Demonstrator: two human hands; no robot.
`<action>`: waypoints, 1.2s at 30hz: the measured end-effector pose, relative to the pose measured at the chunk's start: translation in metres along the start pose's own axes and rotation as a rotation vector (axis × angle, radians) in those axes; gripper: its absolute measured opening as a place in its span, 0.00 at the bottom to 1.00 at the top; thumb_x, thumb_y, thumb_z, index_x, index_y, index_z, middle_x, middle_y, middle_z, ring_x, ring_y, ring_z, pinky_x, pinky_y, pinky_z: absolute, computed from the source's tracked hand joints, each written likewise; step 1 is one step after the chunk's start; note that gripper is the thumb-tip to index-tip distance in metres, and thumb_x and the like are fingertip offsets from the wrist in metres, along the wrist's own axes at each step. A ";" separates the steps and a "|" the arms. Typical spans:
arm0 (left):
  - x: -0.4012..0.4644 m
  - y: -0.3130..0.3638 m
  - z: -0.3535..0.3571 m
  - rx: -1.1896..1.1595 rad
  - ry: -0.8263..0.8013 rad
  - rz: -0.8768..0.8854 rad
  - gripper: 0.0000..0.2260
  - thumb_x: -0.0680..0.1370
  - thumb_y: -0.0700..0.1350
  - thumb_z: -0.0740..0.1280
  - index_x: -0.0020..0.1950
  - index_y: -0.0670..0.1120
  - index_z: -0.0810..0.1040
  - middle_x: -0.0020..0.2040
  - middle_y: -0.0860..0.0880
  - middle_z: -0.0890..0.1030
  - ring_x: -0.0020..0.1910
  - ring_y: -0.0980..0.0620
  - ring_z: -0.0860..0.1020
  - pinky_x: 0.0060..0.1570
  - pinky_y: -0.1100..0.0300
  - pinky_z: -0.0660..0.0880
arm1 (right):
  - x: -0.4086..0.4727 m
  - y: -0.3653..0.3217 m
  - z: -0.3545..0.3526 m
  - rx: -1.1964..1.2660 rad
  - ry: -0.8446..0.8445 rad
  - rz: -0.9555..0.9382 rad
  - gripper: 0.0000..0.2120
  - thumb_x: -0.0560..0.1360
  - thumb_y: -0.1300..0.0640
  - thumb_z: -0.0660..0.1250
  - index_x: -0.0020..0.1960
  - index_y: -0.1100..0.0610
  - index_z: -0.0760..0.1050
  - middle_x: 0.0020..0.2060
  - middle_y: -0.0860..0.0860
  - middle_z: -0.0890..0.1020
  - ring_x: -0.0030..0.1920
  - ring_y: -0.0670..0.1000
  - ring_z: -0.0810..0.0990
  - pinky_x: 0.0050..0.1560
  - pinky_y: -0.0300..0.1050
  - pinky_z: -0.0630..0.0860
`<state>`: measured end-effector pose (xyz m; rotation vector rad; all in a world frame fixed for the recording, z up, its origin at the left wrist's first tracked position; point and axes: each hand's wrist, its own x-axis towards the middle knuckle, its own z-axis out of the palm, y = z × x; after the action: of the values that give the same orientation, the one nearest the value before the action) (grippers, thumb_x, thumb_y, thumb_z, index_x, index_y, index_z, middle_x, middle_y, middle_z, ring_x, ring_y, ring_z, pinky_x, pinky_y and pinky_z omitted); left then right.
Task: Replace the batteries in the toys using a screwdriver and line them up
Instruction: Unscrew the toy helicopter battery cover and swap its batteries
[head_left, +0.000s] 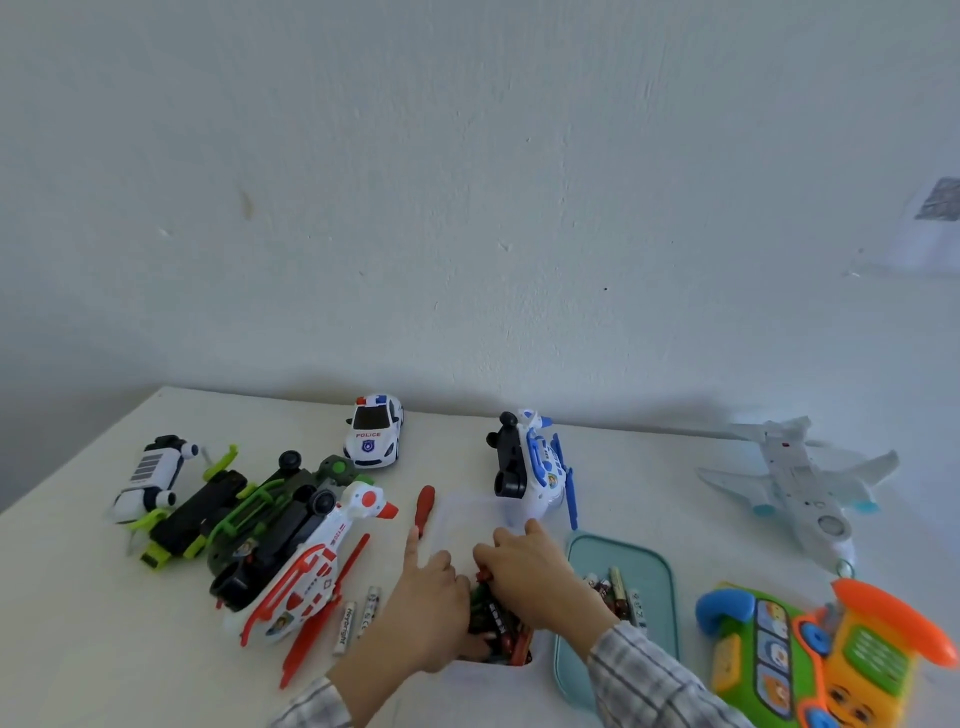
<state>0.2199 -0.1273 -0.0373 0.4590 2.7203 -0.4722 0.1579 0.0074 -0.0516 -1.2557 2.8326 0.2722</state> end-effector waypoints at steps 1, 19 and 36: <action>0.001 -0.001 0.002 -0.025 0.002 0.005 0.13 0.81 0.49 0.60 0.59 0.42 0.74 0.56 0.42 0.76 0.64 0.43 0.66 0.70 0.32 0.43 | 0.000 0.000 -0.001 0.001 0.002 0.010 0.10 0.78 0.60 0.57 0.58 0.58 0.69 0.51 0.59 0.77 0.49 0.57 0.75 0.57 0.53 0.64; 0.001 -0.005 0.011 -0.254 0.027 -0.015 0.18 0.82 0.56 0.51 0.46 0.46 0.74 0.48 0.48 0.73 0.57 0.48 0.68 0.66 0.48 0.59 | -0.001 0.000 -0.003 0.010 -0.024 -0.051 0.04 0.78 0.61 0.57 0.45 0.55 0.63 0.31 0.50 0.68 0.34 0.54 0.70 0.56 0.51 0.64; 0.002 0.000 0.016 -0.386 0.124 -0.105 0.14 0.82 0.55 0.52 0.50 0.49 0.73 0.49 0.53 0.73 0.56 0.52 0.68 0.67 0.51 0.61 | -0.018 -0.004 -0.011 0.506 0.220 0.081 0.06 0.72 0.68 0.60 0.46 0.62 0.74 0.39 0.59 0.80 0.38 0.59 0.76 0.39 0.50 0.71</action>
<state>0.2225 -0.1330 -0.0516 0.2487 2.8694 0.0635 0.1739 0.0162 -0.0392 -1.1127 2.8512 -0.5806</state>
